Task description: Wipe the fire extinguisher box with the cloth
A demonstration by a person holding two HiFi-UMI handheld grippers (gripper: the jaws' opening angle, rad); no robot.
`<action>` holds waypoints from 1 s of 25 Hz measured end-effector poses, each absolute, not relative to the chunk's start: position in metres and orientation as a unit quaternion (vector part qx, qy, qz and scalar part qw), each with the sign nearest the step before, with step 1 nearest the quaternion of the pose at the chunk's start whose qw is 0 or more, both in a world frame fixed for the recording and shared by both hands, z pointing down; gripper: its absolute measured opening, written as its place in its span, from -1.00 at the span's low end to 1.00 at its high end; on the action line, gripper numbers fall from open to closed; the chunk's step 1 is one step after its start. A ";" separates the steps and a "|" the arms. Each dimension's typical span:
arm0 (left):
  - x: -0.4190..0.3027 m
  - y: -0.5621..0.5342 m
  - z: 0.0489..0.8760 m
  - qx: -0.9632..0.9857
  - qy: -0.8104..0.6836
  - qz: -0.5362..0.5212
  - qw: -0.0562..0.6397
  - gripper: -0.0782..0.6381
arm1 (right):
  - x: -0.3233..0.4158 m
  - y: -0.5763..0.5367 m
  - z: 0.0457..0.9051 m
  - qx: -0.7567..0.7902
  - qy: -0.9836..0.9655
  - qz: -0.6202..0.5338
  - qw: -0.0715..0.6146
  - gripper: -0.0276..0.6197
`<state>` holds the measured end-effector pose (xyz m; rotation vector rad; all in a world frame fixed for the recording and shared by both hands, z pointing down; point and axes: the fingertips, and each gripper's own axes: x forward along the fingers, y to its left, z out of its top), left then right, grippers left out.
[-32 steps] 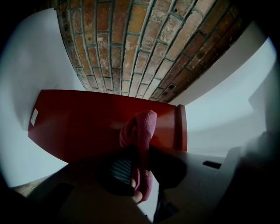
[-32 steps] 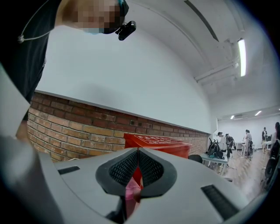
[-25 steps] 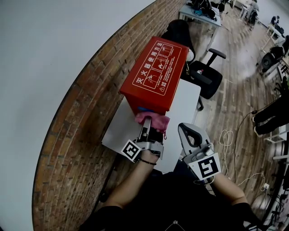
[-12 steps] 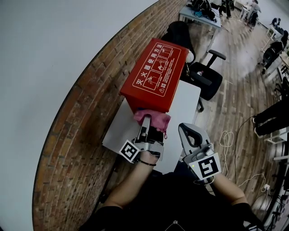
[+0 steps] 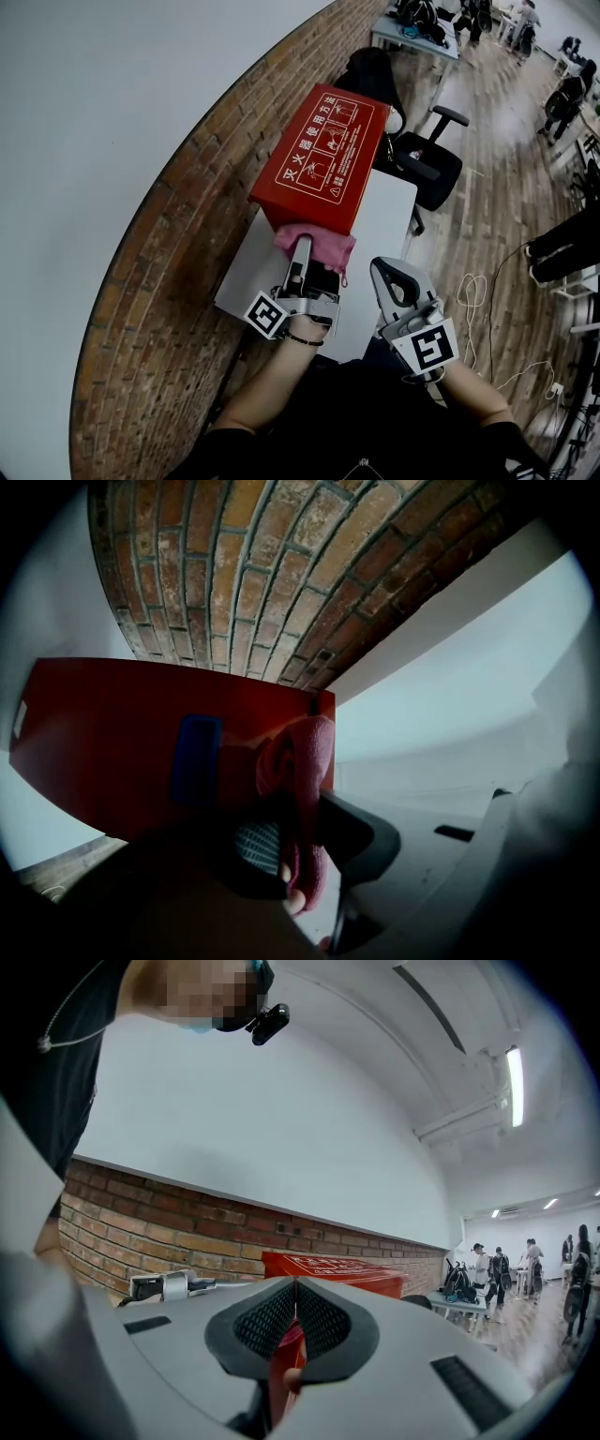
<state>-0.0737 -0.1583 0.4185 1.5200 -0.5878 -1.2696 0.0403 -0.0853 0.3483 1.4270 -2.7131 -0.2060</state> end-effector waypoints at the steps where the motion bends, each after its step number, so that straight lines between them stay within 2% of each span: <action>1: -0.074 -0.158 0.416 0.634 -0.243 -0.528 0.510 -0.42 | 0.041 -0.084 0.350 0.462 -0.883 -0.073 0.034 -0.85; 11: -0.074 -0.160 0.398 0.669 -0.227 -0.512 0.489 -0.42 | 0.042 -0.082 0.344 0.471 -0.879 -0.072 0.031 -0.85; 18: -0.077 -0.159 0.399 0.729 -0.261 -0.437 0.458 -0.42 | 0.040 -0.080 0.350 0.476 -0.876 -0.067 0.039 -0.85; 21: -0.082 -0.156 0.400 0.760 -0.293 -0.392 0.427 -0.42 | 0.039 -0.079 0.351 0.479 -0.875 -0.066 0.036 -0.85; 25: -0.092 -0.145 0.398 0.824 -0.359 -0.294 0.324 -0.42 | 0.039 -0.076 0.354 0.486 -0.872 -0.052 0.028 -0.85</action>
